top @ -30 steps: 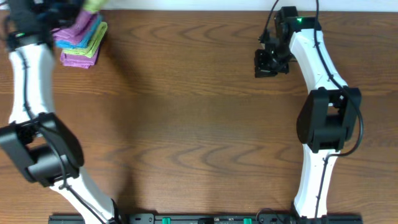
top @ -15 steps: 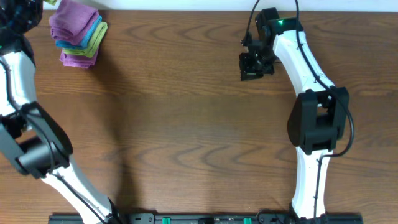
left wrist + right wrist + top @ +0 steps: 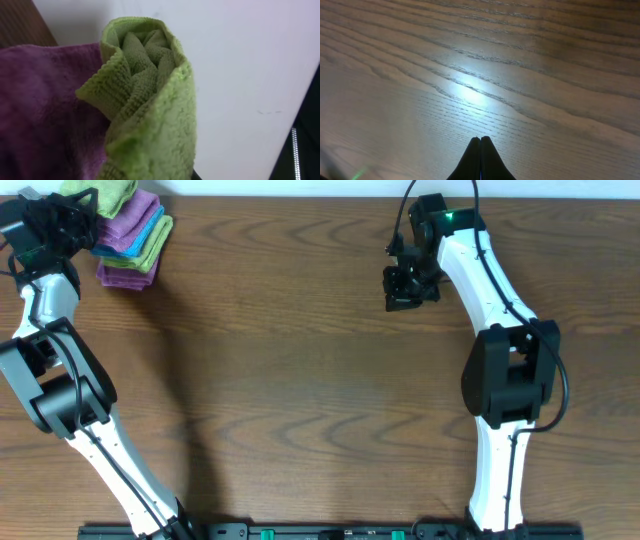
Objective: Fold the cloth
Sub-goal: 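Lower the folded green cloth onto the top of the stack with the left gripper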
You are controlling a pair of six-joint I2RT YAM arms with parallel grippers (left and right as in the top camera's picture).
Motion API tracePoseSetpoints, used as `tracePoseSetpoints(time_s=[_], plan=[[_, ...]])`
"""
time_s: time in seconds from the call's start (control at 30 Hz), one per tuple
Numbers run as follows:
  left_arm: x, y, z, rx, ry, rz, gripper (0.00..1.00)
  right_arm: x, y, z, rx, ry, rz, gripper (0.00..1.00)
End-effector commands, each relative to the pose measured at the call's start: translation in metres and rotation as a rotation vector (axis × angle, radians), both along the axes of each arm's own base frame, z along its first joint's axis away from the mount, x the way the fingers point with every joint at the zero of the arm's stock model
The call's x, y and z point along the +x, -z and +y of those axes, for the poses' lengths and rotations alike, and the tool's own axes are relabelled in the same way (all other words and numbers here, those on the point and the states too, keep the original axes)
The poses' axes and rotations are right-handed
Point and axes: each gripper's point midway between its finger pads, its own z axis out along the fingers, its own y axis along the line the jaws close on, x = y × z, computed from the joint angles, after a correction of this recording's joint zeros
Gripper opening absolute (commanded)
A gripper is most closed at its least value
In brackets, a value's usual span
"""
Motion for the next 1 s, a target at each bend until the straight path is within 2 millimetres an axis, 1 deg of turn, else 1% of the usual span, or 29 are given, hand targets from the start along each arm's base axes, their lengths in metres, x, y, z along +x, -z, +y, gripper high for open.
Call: tracePoseSetpoints(time_s=[0.0,0.17,0.2,0.23,0.27,0.33,0.47,0.57,0.6,0.63,0.67,0.7,0.87,0.97], plan=[[-0.001,0.0,-0.001,-0.026,0.013,0.001,0.06,0.003,-0.008,0.006,0.016,-0.018,-0.027,0.01],[-0.002,0.003,-0.005,-0.087,0.024,0.021,0.06,0.006,-0.009,0.008,0.028,-0.01,-0.033,0.01],[-0.003,0.007,-0.006,-0.099,0.026,0.038,0.06,0.006,-0.009,0.009,0.035,-0.009,-0.034,0.01],[-0.003,0.009,-0.006,-0.104,0.028,0.047,0.14,0.006,-0.009,0.01,0.037,-0.008,-0.034,0.01],[-0.004,0.012,-0.008,-0.113,0.032,0.062,0.26,0.006,-0.009,0.01,0.036,-0.006,-0.033,0.01],[-0.007,0.017,-0.012,-0.133,0.05,0.089,0.28,0.006,-0.009,0.01,0.036,-0.006,-0.033,0.02],[-0.011,0.021,-0.021,-0.162,0.104,0.111,0.49,0.006,-0.009,0.01,0.037,-0.008,-0.033,0.02],[-0.013,0.022,-0.023,-0.171,0.116,0.12,0.63,0.005,-0.01,0.012,0.044,-0.008,-0.031,0.01],[-0.014,0.022,-0.024,-0.173,0.123,0.12,0.73,0.005,-0.01,0.014,0.056,-0.009,-0.029,0.01],[-0.014,0.022,-0.025,-0.175,0.129,0.12,0.91,0.005,-0.011,0.015,0.062,-0.009,-0.028,0.01],[-0.014,0.022,-0.026,-0.177,0.133,0.12,0.98,0.005,-0.011,0.015,0.062,-0.009,-0.027,0.01],[-0.015,0.022,-0.026,-0.179,0.135,0.123,0.96,0.004,-0.011,0.015,0.062,-0.009,-0.027,0.02],[-0.022,0.037,-0.025,-0.225,0.128,0.196,0.95,0.003,-0.011,0.014,0.06,-0.01,-0.021,0.01],[-0.027,0.041,-0.028,-0.242,0.149,0.219,0.95,0.003,-0.011,0.015,0.06,-0.01,-0.022,0.01]])
